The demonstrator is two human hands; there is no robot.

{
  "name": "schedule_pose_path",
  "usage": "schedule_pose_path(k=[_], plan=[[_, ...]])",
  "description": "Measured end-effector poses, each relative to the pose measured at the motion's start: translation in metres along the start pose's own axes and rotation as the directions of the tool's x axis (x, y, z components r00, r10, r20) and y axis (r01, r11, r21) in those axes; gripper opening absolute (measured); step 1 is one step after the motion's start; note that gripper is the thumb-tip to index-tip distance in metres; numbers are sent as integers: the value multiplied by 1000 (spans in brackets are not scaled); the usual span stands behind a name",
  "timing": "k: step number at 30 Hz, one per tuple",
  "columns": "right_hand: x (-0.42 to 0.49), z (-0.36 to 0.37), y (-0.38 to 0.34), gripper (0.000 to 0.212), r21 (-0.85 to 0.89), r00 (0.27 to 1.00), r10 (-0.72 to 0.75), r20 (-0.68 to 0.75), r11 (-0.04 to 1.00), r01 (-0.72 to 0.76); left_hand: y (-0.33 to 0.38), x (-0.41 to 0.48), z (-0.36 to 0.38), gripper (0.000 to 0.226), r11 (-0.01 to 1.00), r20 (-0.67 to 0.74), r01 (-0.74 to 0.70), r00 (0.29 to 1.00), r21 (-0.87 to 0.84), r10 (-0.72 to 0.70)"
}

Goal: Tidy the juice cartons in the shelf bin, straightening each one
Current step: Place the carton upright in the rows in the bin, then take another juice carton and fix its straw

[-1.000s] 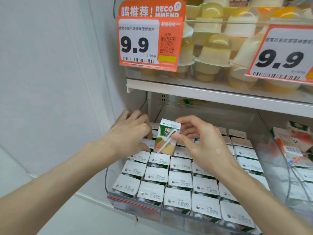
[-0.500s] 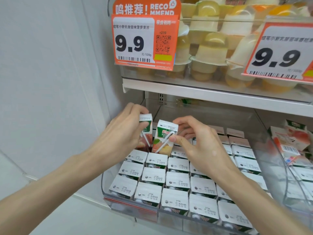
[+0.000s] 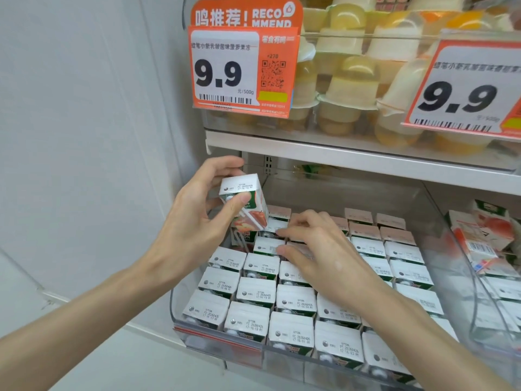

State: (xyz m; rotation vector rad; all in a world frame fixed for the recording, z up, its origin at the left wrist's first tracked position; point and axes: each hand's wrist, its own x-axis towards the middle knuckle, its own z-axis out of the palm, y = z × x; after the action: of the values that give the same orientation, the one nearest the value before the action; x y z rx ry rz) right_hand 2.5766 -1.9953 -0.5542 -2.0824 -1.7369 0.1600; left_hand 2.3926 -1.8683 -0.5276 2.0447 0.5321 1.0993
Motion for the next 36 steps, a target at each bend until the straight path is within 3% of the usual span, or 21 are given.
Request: schedule_pose_path(k=[5, 9, 12, 15, 19, 31, 36], plan=[[-2, -11, -10, 69, 422, 991, 33, -128, 906, 25, 10, 0, 2, 44, 1000, 114, -25, 993, -14, 26], [-8, -15, -14, 41, 536, 976, 5, -219, 836, 116, 16, -5, 13, 51, 998, 168, -2, 986, -59, 12], [-13, -17, -10, 38, 613, 974, 59, -219, 785, 90, 15, -7, 19, 69, 980, 158, 136, 981, -148, -112], [-18, -20, -6, 36, 689, 975, 124, -183, 723, 38, 11, -11, 25, 76, 957, 257, 266, 939, -118, -229], [-23, -22, -3, 35, 733, 976, 165, -143, 680, -8, 12, -16, 28, 53, 953, 333, 300, 905, -51, -267], [-37, -29, -10, 33, 779, 965, 259, -43, 614, -130, 27, -13, 24, 42, 888, 441, 451, 818, -93, -369], [-45, -35, -13, 34, 862, 922, 386, -15, 472, -184, 25, -20, 26, 39, 888, 412, 442, 838, -130, -356]])
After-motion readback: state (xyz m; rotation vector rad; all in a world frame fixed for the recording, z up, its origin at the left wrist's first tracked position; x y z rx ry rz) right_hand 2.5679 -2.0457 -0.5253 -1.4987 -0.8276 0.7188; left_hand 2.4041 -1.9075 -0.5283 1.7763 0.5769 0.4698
